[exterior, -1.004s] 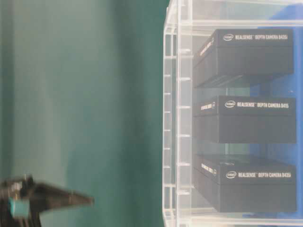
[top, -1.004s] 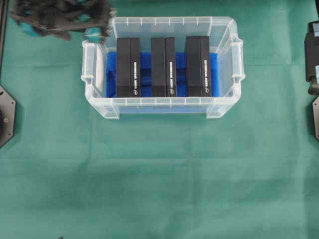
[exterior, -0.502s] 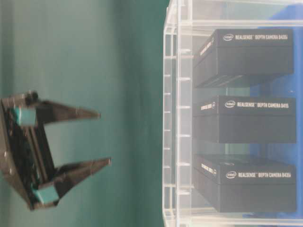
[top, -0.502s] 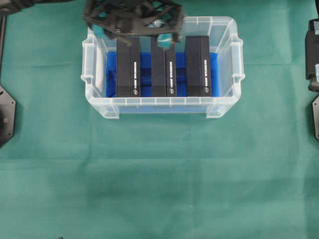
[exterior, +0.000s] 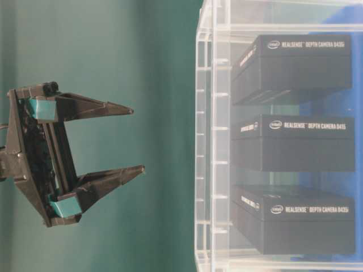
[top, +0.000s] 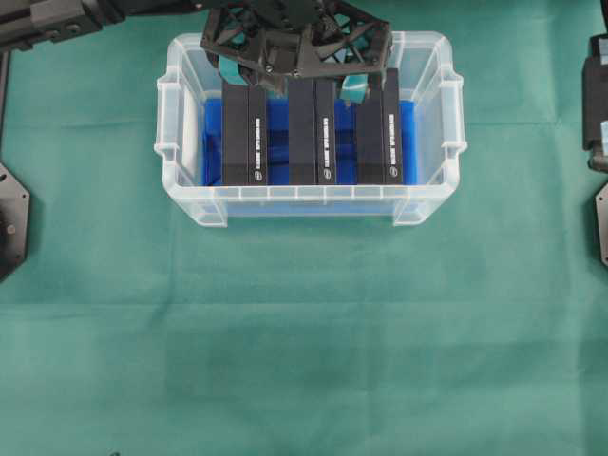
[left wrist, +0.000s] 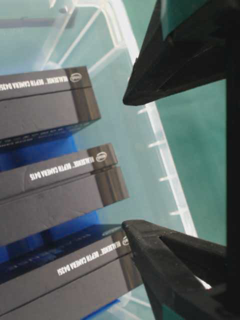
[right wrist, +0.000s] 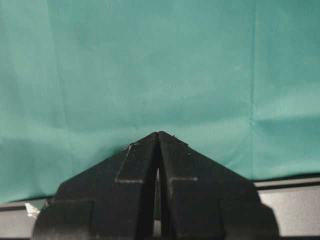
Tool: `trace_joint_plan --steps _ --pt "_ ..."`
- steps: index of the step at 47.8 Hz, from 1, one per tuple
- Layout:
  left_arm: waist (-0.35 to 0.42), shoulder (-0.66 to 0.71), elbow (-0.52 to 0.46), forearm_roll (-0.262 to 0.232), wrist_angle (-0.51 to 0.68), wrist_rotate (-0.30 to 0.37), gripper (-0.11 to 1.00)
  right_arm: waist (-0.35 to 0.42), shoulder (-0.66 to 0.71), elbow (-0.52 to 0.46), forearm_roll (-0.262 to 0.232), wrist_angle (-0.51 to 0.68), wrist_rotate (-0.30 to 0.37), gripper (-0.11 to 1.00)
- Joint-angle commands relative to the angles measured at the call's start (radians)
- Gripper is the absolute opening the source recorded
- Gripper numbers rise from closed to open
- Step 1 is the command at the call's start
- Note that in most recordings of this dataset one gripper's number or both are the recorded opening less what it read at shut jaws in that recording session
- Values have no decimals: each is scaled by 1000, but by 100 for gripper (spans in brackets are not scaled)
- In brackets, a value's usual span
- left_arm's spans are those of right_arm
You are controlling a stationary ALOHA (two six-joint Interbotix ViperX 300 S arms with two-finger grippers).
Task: Take the box out of the case with the left arm.
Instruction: 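Move the open left gripper over the middle black box in the case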
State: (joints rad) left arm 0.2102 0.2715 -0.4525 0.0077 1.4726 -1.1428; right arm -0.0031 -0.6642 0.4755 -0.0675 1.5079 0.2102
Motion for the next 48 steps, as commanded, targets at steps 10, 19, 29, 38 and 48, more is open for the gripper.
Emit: trace_joint_plan --steps 10,19,29,38,48 --pt "-2 -5 -34 -2 -3 0 96 -2 -5 -15 -3 0 2 -1" --pt "-2 -5 -34 0 -2 0 96 -2 -3 -15 -11 0 2 -1" --pt "0 -5 -32 0 -2 -2 96 0 -3 -15 -12 0 2 -1" --pt "0 -5 -29 -2 -2 -2 96 -2 -3 -15 -12 0 2 -1" --pt "2 -5 -29 -2 -2 -2 96 -2 -3 -15 -12 0 2 -1"
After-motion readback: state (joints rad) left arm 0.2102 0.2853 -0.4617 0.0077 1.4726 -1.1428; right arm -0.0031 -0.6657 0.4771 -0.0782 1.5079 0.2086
